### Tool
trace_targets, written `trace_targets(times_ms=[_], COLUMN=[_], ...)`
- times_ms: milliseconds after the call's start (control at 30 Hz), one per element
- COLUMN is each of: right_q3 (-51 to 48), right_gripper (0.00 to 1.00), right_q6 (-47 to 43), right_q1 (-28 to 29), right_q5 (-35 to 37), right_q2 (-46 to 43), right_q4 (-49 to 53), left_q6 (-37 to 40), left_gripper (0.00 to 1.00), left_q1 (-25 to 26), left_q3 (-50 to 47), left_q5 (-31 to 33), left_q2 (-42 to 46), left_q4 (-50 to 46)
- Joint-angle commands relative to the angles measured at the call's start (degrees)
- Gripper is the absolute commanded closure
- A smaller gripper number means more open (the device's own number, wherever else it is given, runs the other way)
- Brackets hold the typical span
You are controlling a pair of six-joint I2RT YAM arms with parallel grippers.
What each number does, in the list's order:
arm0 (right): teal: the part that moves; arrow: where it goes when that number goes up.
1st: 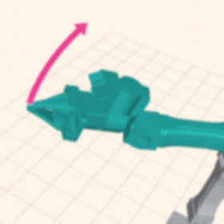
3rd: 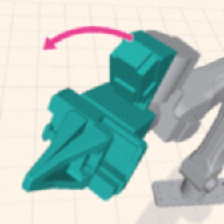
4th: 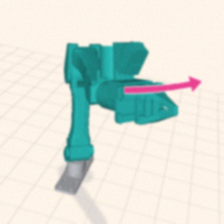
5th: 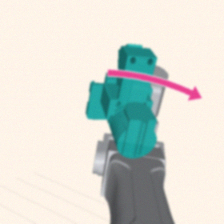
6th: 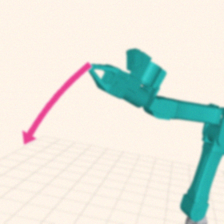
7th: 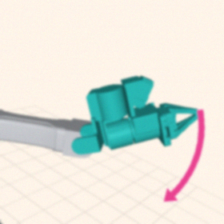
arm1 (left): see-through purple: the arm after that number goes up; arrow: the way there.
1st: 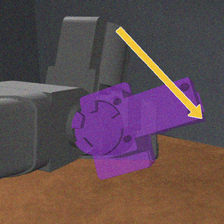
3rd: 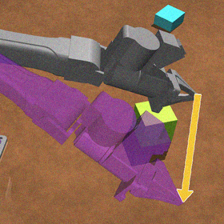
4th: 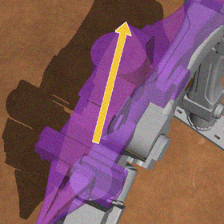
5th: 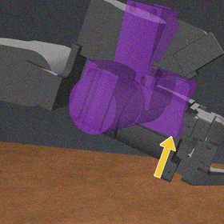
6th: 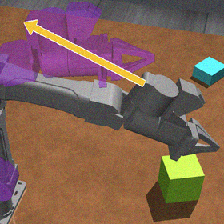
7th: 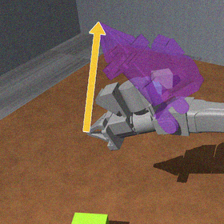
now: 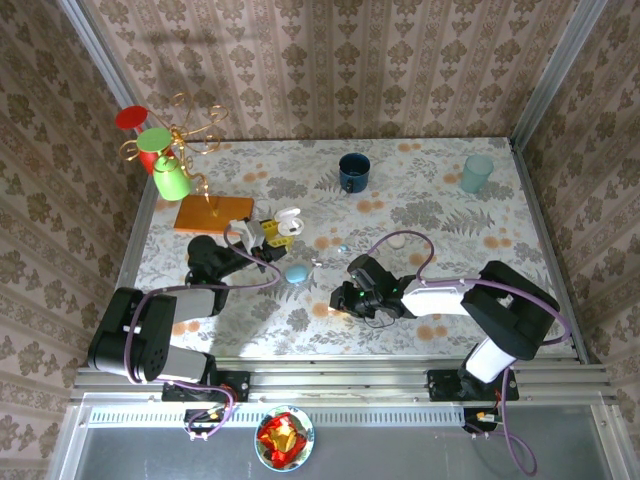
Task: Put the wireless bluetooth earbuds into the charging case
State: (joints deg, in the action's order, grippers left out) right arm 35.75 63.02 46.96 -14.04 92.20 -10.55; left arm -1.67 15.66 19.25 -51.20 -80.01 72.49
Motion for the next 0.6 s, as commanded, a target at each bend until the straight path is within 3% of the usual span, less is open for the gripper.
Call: trace_targets(times_ms=[0, 200, 567], right_q3=[0.68, 0.45, 6.2], right_gripper=[0.75, 0.81, 0.81], right_q6=[-0.08, -1.71, -15.32], right_q1=[-0.04, -0.12, -1.12], right_q5=[-0.61, 2.39, 14.91], right_q2=[1.96, -1.34, -17.8], right_q4=[-0.24, 3.23, 24.33], left_q6=[0.67, 1.01, 4.02], left_gripper=[0.68, 0.68, 0.68], left_q1=[-0.02, 0.2, 4.64], left_q3=[-0.35, -0.44, 0.09], left_q5=[-1.18, -1.14, 0.88], left_q2=[0.47, 0.38, -2.56], left_q4=[1.47, 1.45, 1.33])
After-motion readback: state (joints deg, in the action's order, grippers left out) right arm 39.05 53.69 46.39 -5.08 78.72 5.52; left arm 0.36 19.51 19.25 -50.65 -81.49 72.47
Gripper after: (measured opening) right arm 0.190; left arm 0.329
